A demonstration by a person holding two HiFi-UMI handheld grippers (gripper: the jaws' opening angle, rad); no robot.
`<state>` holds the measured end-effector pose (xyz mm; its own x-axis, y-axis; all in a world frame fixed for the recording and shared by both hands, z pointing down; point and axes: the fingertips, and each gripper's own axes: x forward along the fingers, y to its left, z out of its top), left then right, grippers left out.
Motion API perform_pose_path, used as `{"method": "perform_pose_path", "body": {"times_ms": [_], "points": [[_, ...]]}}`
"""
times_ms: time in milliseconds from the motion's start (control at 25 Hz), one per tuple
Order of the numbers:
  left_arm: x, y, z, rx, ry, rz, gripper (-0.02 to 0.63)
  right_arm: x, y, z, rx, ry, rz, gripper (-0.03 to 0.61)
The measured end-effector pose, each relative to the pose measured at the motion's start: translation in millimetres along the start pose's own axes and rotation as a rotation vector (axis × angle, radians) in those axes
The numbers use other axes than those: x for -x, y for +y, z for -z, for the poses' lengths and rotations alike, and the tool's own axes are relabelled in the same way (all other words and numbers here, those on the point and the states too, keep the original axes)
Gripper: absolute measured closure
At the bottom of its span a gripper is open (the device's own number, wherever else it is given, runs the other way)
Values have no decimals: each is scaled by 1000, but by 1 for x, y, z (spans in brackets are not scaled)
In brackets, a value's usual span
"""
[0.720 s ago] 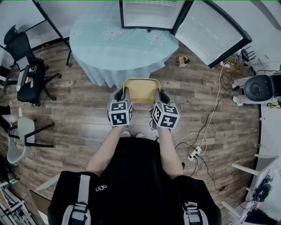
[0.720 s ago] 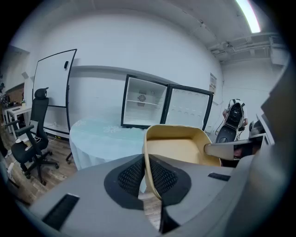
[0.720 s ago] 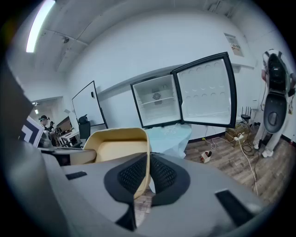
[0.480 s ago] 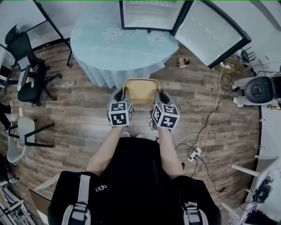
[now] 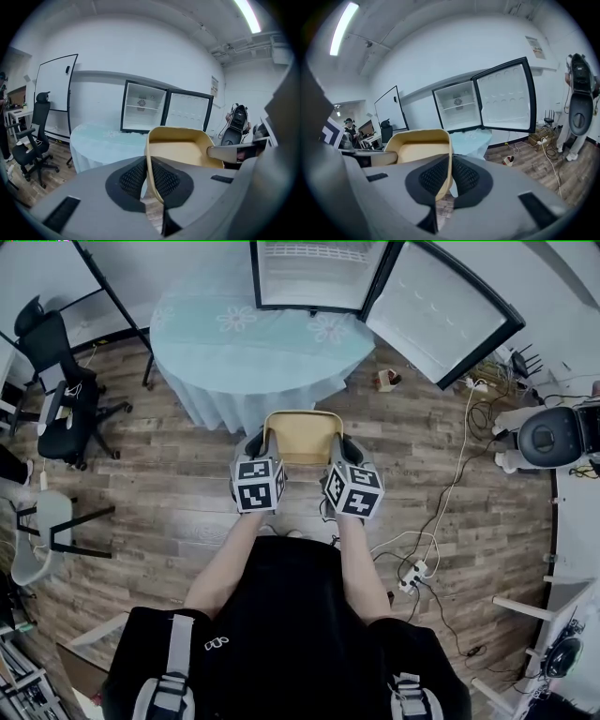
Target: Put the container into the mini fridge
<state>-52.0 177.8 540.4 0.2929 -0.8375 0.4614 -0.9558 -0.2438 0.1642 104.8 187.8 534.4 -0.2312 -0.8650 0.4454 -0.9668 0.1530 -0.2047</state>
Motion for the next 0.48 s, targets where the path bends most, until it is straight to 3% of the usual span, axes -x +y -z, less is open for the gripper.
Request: {"method": "perform_pose_path", "body": {"times_ms": [480], "points": [[16,-27,-6,-3,-67,5,606,26,-14,-9,12,-64,-20,555]]}}
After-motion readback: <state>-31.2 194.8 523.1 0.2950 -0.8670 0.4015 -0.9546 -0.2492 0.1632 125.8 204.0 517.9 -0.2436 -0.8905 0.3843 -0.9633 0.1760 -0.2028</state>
